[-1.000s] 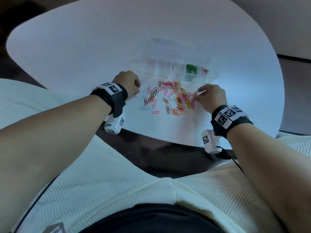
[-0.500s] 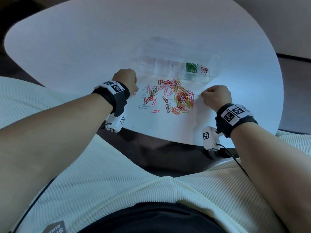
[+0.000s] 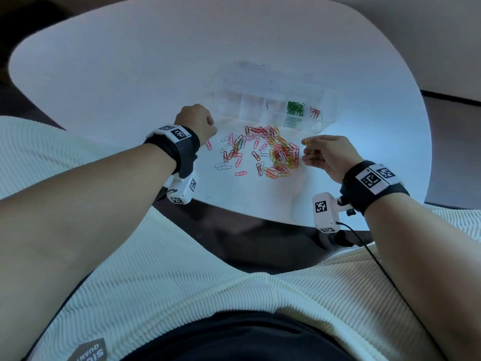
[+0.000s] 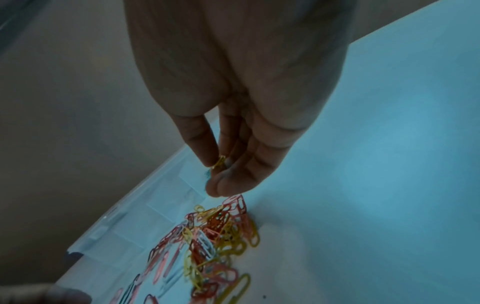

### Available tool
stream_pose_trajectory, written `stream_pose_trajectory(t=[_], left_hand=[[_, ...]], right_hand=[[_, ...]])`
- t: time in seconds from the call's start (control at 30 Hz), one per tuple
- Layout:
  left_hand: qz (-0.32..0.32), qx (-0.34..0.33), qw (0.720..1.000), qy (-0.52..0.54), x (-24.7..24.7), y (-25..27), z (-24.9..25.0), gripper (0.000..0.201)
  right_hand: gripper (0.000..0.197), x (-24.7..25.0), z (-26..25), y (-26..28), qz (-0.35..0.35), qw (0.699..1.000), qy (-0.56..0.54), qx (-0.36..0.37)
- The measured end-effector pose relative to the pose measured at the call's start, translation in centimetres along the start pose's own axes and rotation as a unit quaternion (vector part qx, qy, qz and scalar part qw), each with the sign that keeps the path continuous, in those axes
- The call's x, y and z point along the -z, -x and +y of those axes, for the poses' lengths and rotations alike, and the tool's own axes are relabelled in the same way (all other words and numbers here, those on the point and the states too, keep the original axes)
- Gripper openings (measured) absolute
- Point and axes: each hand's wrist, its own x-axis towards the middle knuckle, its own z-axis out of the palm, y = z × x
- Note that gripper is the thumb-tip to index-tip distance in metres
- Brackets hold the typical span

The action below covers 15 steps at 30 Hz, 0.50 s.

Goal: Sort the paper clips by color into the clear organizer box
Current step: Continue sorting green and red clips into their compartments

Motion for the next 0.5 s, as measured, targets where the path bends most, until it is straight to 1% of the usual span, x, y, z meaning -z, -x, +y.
stream_pose_trajectory(t=[0.1, 0.17, 0.3, 0.4, 0.5], left_hand=[[-0.012, 0.0, 1.0, -0.013, 0.0, 0.1, 0.1, 0.025], [-0.024, -0.013, 0.999, -0.038, 0.0, 0.3, 0.3, 0.022], [-0.033, -0.032, 0.997, -0.059, 0.0, 0.7, 0.7, 0.022], [-0.045, -0.032, 0.996, -0.066, -0.1, 1.2, 0.8, 0.025], [-0.054, -0.041, 0.996, -0.065, -0.1, 1.3, 1.2, 0.021]], right_hand=[[0.017, -0.1, -0.6, 0.6, -0.017, 0.999, 0.035, 0.006], [0.017, -0.2, -1.6, 1.3, -0.031, 0.998, 0.047, 0.02], [0.021, 0.2, -4.0, 3.3, -0.041, 0.99, 0.103, 0.092], [0.022, 0.3, -5.1, 4.8, -0.062, 0.989, 0.072, 0.116], [0.023, 0.3, -4.6, 5.9, -0.079, 0.993, 0.013, 0.089]])
